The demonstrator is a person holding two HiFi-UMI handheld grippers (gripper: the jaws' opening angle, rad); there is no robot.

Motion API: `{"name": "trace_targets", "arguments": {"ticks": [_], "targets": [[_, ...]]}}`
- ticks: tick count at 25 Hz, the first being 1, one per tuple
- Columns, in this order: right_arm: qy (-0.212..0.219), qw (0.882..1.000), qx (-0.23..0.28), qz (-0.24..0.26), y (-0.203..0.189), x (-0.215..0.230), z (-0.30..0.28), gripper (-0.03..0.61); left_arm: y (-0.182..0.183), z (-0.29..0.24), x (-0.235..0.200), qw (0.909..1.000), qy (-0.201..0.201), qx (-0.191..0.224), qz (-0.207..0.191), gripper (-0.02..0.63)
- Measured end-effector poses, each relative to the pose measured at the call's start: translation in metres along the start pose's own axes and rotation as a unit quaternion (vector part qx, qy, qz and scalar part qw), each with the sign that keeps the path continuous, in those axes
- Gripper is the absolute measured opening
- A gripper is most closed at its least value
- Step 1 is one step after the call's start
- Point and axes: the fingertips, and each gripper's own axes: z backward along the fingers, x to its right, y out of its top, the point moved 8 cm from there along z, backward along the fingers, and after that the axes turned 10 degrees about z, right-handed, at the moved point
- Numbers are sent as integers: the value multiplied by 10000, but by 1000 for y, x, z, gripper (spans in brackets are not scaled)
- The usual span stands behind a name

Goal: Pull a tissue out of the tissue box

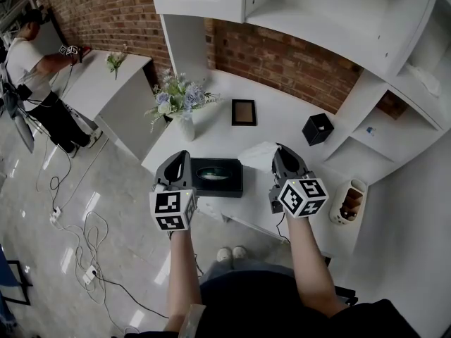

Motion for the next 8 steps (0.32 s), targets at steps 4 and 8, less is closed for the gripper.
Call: {"name": "trace_targets", "arguments": {"ticks": [4,8], "targets": [[-10,10000,-12,8,1,-1,0,0,0,0,-1,10000,-18,-8,21,9],[-17,10000,-34,9,-2,-3,1,0,-1,1,-1,10000,-33,-8,25,9]]}}
